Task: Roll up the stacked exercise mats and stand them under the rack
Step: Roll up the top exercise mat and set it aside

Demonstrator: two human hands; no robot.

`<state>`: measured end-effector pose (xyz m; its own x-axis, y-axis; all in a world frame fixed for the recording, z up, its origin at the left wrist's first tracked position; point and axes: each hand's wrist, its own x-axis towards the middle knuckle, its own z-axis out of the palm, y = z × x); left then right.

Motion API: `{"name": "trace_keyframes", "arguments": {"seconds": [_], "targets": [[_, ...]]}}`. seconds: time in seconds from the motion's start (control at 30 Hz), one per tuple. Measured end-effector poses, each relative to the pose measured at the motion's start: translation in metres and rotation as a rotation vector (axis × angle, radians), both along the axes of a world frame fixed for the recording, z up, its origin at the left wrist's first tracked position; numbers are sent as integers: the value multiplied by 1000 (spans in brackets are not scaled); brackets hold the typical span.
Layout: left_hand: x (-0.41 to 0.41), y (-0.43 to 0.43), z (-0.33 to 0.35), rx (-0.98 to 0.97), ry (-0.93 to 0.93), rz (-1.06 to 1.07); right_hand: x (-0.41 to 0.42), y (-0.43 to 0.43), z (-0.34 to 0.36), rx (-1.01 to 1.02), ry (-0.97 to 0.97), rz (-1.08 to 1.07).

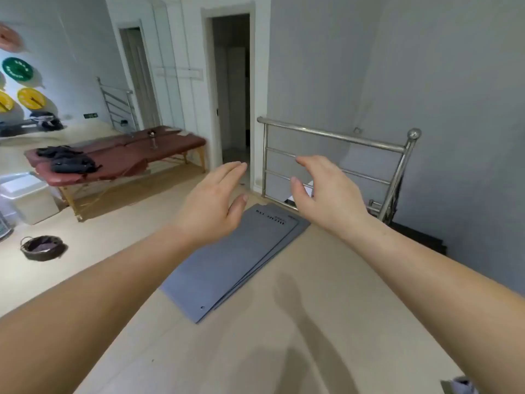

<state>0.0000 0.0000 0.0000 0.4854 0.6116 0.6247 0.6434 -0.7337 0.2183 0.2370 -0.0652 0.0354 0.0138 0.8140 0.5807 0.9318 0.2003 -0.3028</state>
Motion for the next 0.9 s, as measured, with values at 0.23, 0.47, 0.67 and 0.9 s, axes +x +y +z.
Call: {"name": "trace_keyframes", "arguments": {"seconds": [0.23,0.47,0.67,0.9], "targets": [[-76,57,-104,-235,44,131,-72,103,-92,-269,-36,68],[-183,189,-177,-405,15,204,-177,262,-165,-463,-13,83],[-222,314,-204,-571,35,214,-225,385,-187,-603,39,54],[-234,481,-257,-665,86,165,-241,541,-240,-679,72,8]]}}
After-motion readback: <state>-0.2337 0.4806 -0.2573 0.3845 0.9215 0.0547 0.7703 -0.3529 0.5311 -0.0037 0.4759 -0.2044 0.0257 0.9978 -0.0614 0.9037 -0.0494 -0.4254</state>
